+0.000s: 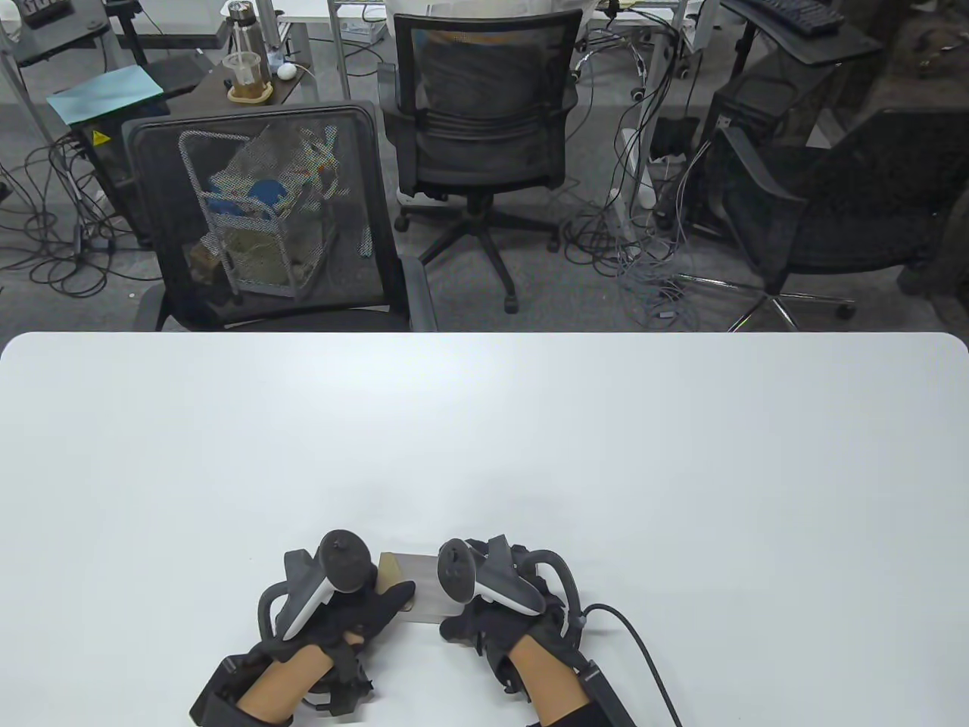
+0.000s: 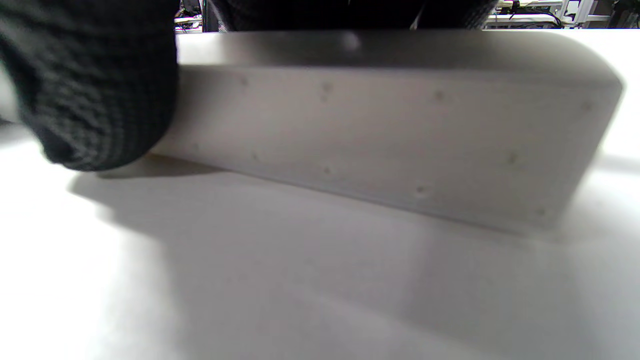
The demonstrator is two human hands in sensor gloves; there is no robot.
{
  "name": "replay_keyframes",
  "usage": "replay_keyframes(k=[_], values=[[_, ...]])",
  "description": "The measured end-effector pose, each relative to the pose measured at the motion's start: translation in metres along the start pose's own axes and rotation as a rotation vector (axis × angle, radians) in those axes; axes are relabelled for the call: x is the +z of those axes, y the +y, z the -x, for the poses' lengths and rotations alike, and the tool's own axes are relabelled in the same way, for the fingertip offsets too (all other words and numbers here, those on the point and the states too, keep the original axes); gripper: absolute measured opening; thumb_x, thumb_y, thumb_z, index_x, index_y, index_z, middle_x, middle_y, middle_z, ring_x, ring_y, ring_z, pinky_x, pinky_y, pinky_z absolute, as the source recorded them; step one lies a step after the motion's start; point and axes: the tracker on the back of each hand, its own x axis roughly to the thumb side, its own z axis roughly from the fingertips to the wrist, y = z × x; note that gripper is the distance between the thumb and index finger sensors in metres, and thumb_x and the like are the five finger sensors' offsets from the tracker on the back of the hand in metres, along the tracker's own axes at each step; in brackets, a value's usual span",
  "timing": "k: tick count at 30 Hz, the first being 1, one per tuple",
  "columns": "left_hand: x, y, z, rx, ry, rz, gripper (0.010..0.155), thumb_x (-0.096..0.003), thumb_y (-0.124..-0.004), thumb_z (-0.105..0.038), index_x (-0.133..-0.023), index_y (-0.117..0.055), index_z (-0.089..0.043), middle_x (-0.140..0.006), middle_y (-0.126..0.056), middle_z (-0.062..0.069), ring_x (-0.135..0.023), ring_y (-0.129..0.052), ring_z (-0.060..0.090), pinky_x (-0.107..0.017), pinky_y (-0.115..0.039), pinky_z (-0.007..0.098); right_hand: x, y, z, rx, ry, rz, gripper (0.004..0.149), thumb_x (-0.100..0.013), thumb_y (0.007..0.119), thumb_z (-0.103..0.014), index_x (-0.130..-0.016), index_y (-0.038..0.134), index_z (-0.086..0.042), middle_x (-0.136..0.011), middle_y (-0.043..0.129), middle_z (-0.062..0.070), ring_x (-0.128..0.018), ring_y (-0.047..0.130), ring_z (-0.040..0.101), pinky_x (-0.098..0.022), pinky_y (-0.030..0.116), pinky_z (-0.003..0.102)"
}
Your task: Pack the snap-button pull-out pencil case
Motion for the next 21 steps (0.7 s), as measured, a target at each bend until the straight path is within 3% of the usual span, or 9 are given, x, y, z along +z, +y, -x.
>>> replay_keyframes(k=[14,21], values=[[0.004,-0.002,-0.007,-0.053,0.02,-0.029,0.079,-0.0294,-0.069,-0.076,-0.087,-0.082,-0.022,-0.079,-0.084,-0.001,-0.065,-0.087,0.023,-0.07,-0.062,0.054,0.001,0.0,-0.001,0.007,-0.002,0.003,0.092,-0.027,0.089,-0.063,-0.106,0.047,-0.038,-0.112,0.061,-0.007,-0.1,0.072,0.023,-0.08,0.052,0.056],[-0.002,0.009,0.0,0.026,0.022,0.051,0.078,-0.0294,-0.071,-0.075,-0.086,-0.086,-0.024,-0.082,-0.086,-0.001,-0.069,-0.088,0.026,-0.072,-0.06,0.056,0.001,0.002,0.002,-0.019,-0.01,0.004,0.092,-0.028,0.088,-0.063,-0.106,0.047,-0.038,-0.113,0.06,-0.006,-0.1,0.07,0.024,-0.08,0.05,0.056]])
